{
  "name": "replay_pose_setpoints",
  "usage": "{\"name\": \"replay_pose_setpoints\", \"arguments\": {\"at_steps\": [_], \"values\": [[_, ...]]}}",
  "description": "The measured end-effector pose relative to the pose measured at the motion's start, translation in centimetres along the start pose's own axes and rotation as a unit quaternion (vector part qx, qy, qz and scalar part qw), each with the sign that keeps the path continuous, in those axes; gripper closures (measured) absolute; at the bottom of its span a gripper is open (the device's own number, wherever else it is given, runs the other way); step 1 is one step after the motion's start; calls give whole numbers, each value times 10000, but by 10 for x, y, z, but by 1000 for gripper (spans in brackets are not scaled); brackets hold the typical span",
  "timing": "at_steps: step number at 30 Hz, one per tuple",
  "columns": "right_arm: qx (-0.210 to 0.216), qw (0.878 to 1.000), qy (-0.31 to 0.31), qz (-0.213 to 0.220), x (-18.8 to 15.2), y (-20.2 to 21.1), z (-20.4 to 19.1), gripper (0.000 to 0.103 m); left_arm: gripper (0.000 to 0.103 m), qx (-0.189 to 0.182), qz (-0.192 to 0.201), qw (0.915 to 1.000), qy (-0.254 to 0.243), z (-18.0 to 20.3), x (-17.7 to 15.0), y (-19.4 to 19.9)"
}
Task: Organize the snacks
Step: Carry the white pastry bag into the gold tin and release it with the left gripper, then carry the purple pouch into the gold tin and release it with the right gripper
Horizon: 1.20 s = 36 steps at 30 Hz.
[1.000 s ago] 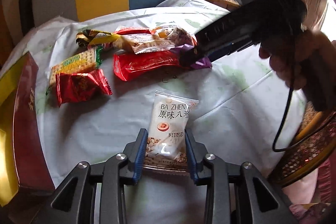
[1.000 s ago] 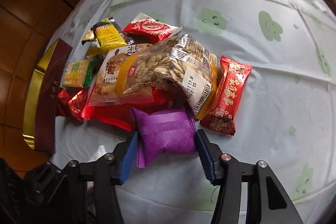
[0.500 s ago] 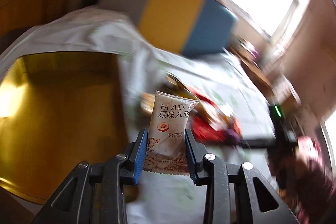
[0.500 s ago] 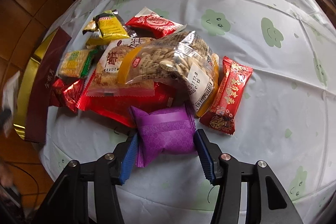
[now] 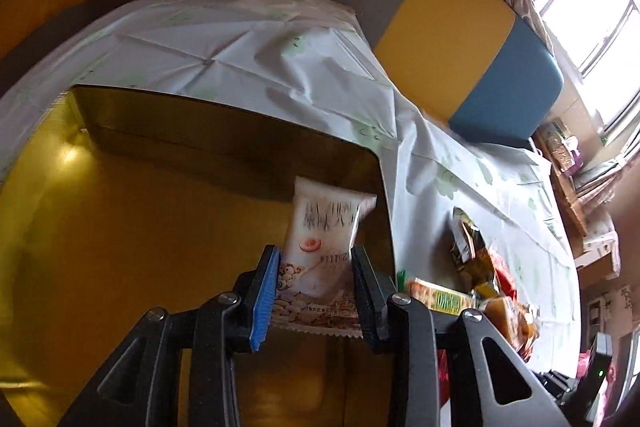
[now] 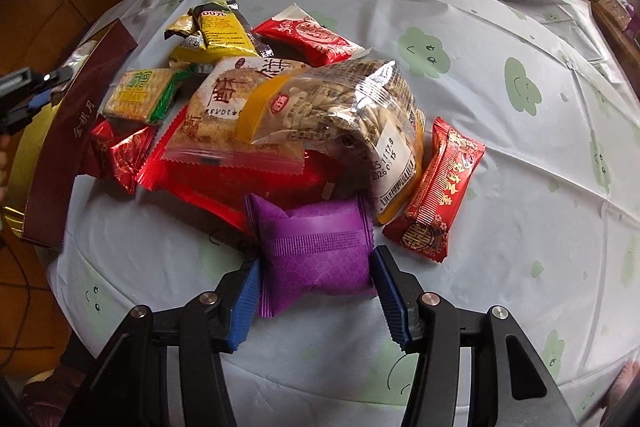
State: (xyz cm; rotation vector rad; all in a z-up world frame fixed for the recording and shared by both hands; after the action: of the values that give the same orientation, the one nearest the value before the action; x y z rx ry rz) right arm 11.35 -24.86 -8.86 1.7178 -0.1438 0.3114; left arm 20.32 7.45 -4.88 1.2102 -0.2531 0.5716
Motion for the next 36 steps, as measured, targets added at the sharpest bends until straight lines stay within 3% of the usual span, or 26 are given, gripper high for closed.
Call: {"name": "replay_pose_setpoints", "arguments": {"at_steps": [8, 20, 36], "values": [[-89, 9999, 127, 8, -1, 0, -1, 48, 59, 28, 62, 9995, -304, 7, -13, 12], [-129, 9997, 191, 37, -2, 2, -3, 53, 59, -115, 345, 9960, -815, 17, -79, 65], [-207, 9993, 309, 41, -20, 11, -15, 54, 59, 572, 397, 9949, -724, -18, -112, 93]]}}
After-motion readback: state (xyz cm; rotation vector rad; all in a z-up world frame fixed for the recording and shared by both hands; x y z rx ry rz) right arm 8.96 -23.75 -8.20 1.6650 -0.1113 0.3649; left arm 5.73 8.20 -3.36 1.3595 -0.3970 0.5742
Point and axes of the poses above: each gripper's, at about its wrist camera, not at the fingertips, and y roughly against the way its jaws point, z to its right, x to its top, the point moved 1 cm from there along -y, roughly the way its jaws point, and after that the axes turned 1 degree about x, right-handed, at the moved point
